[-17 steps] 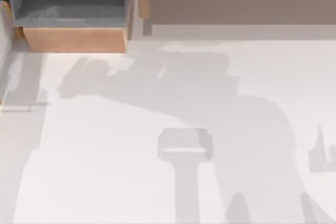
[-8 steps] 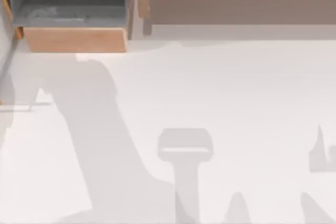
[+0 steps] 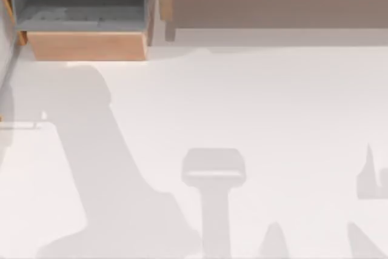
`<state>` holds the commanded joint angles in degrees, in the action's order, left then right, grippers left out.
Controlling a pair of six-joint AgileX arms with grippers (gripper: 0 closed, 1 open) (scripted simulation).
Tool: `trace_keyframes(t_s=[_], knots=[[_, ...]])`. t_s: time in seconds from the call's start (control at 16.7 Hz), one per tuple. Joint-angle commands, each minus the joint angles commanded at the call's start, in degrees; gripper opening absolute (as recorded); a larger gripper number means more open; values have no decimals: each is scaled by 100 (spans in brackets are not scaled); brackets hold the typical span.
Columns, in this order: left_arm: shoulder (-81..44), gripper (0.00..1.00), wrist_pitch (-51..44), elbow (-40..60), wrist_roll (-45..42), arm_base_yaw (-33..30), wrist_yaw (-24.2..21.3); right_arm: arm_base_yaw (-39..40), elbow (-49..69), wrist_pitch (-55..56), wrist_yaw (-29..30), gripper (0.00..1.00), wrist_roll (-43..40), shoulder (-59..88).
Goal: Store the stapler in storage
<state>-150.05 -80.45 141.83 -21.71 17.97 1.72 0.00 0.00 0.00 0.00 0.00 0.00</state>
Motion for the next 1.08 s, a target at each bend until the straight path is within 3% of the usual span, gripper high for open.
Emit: trace_keyframes(t_s=[0.6, 1.08], knots=[[45, 0, 245, -284, 6, 16, -12, 0, 0, 0, 0, 100, 0, 0], [45, 60, 245, -284, 6, 16, -12, 0, 0, 0, 0, 100, 0, 0]])
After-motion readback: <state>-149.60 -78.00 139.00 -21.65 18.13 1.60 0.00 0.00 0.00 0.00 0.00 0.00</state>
